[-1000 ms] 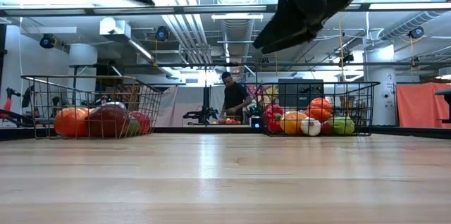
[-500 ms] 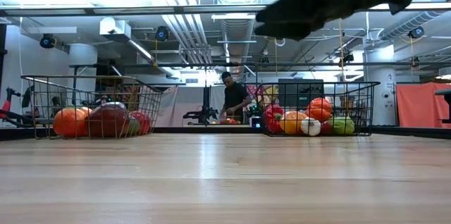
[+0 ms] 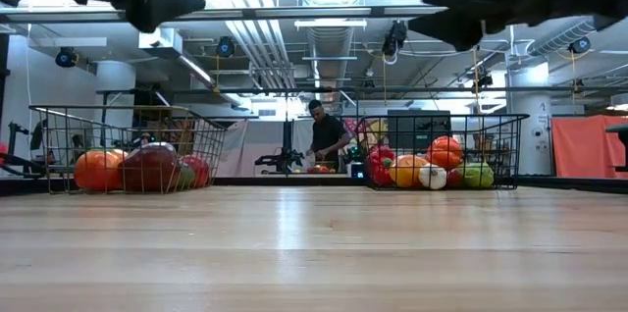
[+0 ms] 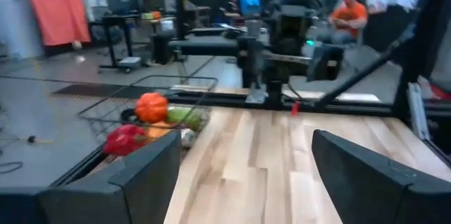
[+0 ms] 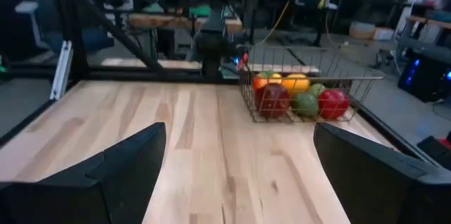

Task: Sort produce into baskets
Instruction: Return to Home Position

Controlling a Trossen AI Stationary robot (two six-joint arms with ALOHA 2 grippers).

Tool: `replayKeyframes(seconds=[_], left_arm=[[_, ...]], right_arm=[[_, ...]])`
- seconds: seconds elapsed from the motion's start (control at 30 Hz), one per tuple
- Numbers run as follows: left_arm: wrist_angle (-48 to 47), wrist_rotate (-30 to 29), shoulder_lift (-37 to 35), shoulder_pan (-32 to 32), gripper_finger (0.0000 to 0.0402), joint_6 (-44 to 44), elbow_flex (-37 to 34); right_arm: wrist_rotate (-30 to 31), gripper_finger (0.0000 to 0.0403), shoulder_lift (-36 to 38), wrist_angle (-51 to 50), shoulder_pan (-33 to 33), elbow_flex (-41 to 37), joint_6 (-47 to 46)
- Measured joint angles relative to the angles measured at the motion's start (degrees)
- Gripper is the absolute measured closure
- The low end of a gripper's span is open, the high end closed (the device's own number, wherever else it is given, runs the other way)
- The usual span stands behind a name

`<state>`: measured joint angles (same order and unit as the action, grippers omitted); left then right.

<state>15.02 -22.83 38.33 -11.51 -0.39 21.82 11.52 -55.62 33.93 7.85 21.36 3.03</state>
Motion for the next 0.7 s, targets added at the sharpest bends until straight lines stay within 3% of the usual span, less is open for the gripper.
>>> replayKeyframes(seconds=[0.47, 0.7], left_arm=[[2.5, 4.1, -15.4, 6.7, 0.0102, -3.2, -14.1], [-1.2, 4.0, -23.9, 7.9, 0.0102, -0.1, -13.9]], right_arm=[[0.0, 0.0051, 14.1, 17.8, 0.0, -20.3, -2.6], [0.1, 0.0051, 18.7, 16.0, 0.0, -20.6, -2.5]])
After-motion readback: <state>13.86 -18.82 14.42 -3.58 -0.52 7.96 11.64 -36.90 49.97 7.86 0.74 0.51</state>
